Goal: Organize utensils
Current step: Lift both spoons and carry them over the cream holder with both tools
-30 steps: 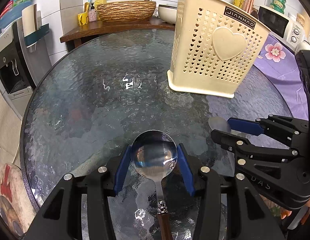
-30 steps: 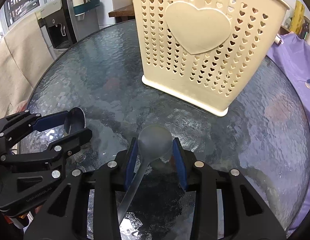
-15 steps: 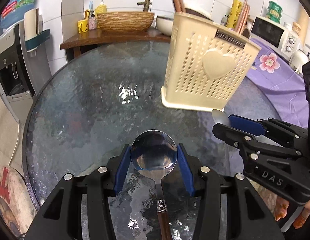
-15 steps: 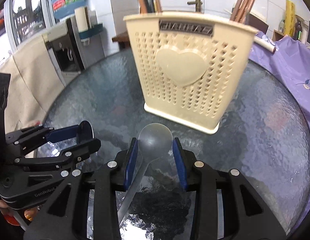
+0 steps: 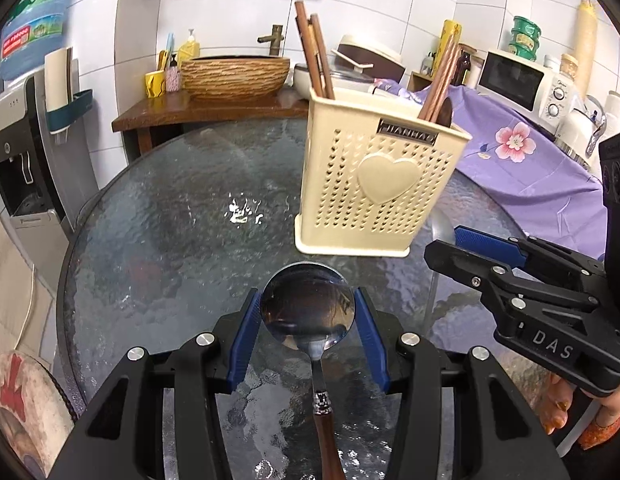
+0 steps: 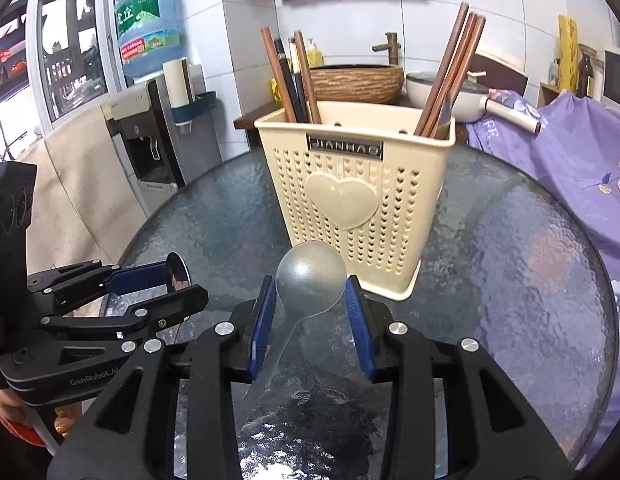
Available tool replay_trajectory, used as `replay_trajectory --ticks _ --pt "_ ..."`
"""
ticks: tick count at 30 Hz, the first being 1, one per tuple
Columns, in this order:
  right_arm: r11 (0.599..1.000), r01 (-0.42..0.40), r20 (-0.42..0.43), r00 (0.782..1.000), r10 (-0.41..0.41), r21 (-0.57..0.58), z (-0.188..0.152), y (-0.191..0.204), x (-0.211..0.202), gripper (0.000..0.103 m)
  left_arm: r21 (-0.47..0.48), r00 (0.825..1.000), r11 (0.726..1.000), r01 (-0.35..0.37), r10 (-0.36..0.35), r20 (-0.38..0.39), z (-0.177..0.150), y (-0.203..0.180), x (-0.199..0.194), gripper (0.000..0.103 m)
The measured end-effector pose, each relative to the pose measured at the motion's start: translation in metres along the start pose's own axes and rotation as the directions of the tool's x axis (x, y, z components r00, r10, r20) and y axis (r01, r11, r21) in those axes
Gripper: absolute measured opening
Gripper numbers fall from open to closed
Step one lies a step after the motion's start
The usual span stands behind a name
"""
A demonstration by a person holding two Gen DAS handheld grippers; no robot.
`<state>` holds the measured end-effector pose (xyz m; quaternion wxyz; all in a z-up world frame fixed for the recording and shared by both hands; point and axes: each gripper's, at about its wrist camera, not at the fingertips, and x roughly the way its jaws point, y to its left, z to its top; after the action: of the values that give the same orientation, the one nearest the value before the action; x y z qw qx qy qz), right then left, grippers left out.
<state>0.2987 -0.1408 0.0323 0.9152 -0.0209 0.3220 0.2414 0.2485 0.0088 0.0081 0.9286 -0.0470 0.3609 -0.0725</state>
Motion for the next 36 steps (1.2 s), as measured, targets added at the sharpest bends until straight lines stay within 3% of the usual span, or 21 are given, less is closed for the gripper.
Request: replay_trajectory --ticks 1,5,7,11,15,22,29,36 --pt "1.0 0.0 0.007 1.0 0.0 -0.007 0.001 0.001 -0.003 0.026 0.002 1.0 1.0 0.002 -0.002 0.003 0.0 -0.001 -0.002 0.046" --pt "1.0 0.01 0.005 1.0 -0.01 -0.024 0.002 0.004 -0.004 0.026 0.01 1.0 1.0 0.003 -0.003 0.023 0.004 -0.006 -0.008 0.046" --pt "1.0 -0.012 -0.013 1.0 0.012 0.002 0.0 0.0 0.0 0.026 0.014 1.0 1.0 -0.001 0.0 0.023 0.004 -0.008 -0.008 0.046" --pt "0.998 0.029 -0.038 0.999 -0.027 0.055 -0.006 -0.013 0.007 0.026 0.003 1.0 1.0 -0.007 0.007 0.013 0.002 -0.007 -0.004 0.046" --pt "0.991 0.077 -0.111 0.992 -0.065 0.111 -0.013 -0.027 0.022 0.041 -0.008 1.0 1.0 -0.008 0.008 0.004 -0.001 -0.003 -0.001 0.046" --pt "0.969 0.143 -0.252 0.964 -0.09 0.201 -0.035 -0.037 0.063 0.048 -0.005 1.0 1.0 -0.003 0.003 -0.004 -0.001 -0.002 0.002 0.046" --pt "0.962 0.243 -0.28 0.938 -0.202 0.123 -0.034 -0.021 0.087 0.049 -0.011 1.0 1.0 -0.005 0.005 -0.012 -0.003 0.004 0.004 0.046" --pt "0.965 0.244 -0.275 0.938 -0.209 0.099 -0.031 -0.019 0.097 0.049 -0.028 1.0 1.0 0.001 -0.001 -0.026 -0.005 0.014 0.01 0.046"
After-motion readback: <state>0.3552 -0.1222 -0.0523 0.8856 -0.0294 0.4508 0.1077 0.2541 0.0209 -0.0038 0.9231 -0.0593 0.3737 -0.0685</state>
